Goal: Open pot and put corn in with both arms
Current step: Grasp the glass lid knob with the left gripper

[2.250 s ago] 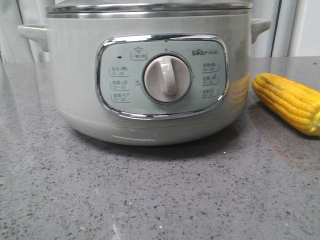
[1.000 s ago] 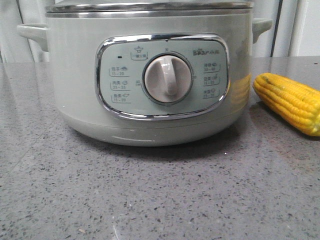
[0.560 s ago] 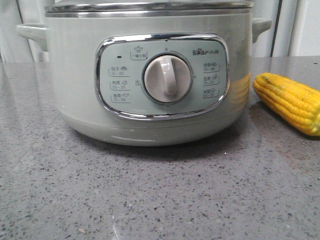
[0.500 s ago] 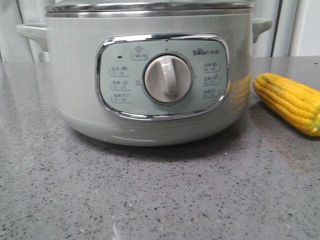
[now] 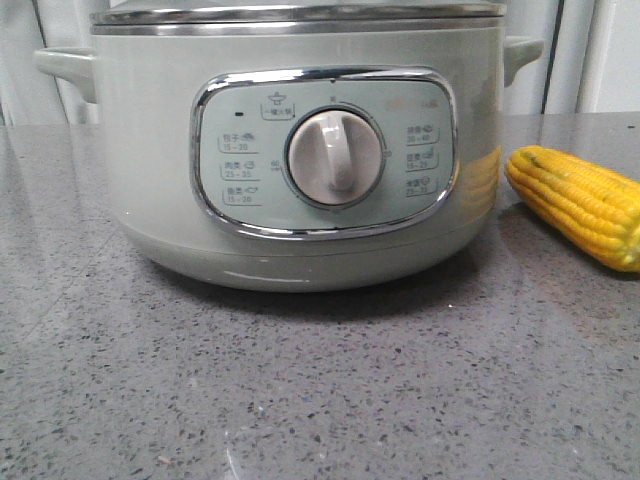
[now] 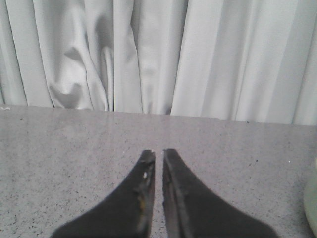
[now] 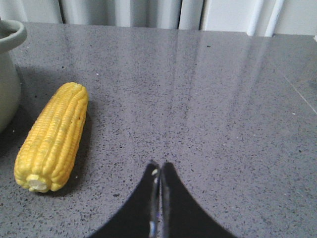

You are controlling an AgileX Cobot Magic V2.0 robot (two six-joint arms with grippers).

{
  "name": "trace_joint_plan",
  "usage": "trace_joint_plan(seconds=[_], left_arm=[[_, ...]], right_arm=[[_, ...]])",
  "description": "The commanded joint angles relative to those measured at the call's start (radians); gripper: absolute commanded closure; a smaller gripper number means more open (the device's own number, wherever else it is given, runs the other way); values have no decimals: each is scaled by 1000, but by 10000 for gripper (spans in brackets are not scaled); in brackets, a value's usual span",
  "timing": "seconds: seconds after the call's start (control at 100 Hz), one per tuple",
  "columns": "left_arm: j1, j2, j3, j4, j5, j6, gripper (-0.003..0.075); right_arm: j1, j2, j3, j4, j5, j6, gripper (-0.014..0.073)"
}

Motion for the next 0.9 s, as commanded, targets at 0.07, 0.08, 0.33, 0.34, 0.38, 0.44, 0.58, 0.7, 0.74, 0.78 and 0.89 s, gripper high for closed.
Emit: trace_joint_plan(seconds=[0.07, 0.08, 0.33, 0.34, 0.38, 0.44, 0.58, 0.7, 0.74, 0.78, 0.89], left_arm=[[-3, 31, -35, -7, -93, -7, 738], [-3, 31, -35, -7, -93, -7, 737], [-3, 33, -35, -7, -122, -7, 411], [-3, 33, -35, -7, -128, -7, 391], [-3, 33, -35, -15, -149, -7, 355], [-3, 33, -35, -15, -171, -7, 337], [-13, 33, -40, -15, -184, -7, 337], [-75, 39, -58, -15, -184, -7, 337], [-107, 48, -68, -15, -184, -7, 337], [-143, 62, -78, -15, -184, -7, 337], [-236, 115, -110, -13, -189, -7, 343]], right_arm=[[0, 95, -90, 6, -69, -5, 657], [2, 97, -91, 6, -73, -5, 657], [11, 117, -92, 11, -193, -5, 657], [11, 117, -92, 13, -191, -5, 657], [11, 117, -92, 18, -187, -5, 657], [11, 117, -85, 25, -189, -5, 657], [11, 117, -74, 25, -191, -5, 657], [11, 117, -72, 25, -193, -5, 657], [11, 117, -72, 25, -195, -5, 657], [11, 117, -72, 25, -195, -5, 657], [11, 119, -72, 25, -191, -5, 657]])
